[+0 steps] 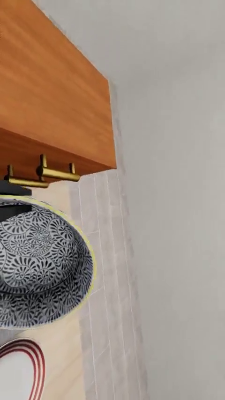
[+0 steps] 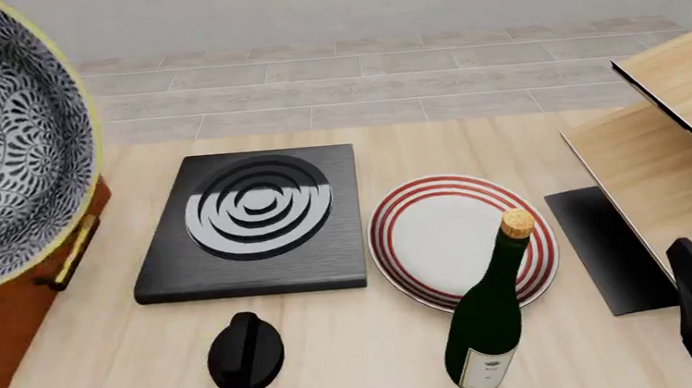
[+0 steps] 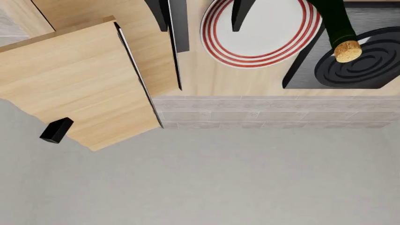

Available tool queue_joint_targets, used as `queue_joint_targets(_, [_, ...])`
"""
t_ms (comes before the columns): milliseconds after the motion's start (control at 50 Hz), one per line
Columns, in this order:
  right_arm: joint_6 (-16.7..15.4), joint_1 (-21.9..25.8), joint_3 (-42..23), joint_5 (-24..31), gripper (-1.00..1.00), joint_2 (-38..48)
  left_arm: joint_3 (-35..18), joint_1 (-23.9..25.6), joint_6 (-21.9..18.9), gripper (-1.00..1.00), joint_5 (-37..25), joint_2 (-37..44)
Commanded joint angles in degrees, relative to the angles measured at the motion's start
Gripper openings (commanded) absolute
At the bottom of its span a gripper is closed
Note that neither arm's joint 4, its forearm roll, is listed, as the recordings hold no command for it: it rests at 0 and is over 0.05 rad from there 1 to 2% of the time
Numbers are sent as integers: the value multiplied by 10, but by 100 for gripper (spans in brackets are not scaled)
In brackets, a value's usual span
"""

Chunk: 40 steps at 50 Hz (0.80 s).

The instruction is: Put the bowl on the top of the cabinet.

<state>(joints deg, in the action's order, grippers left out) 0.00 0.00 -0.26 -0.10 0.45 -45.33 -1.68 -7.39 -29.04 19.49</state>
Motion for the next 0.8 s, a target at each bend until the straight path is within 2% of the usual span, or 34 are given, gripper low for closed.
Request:
queue_joint_targets(20, [0,0,0,0,100,0,-49,-62,36,-100,33,30])
queue_joint_targets(140, [0,0,0,0,100,0,-75,-106,64,-100,59,55])
queue_joint_targets(440, [0,0,0,0,100,0,-93,-188,117,-100,110,92])
queue_joint_targets(620, [0,0,0,0,100,0,-116,-264,178,-100,137,148])
queue_joint_targets(780, [0,0,0,0,100,0,-123,-293,204,-100,146,177])
queue_joint_targets(800, [0,0,0,0,100,0,-125,-301,217,-100,147,186])
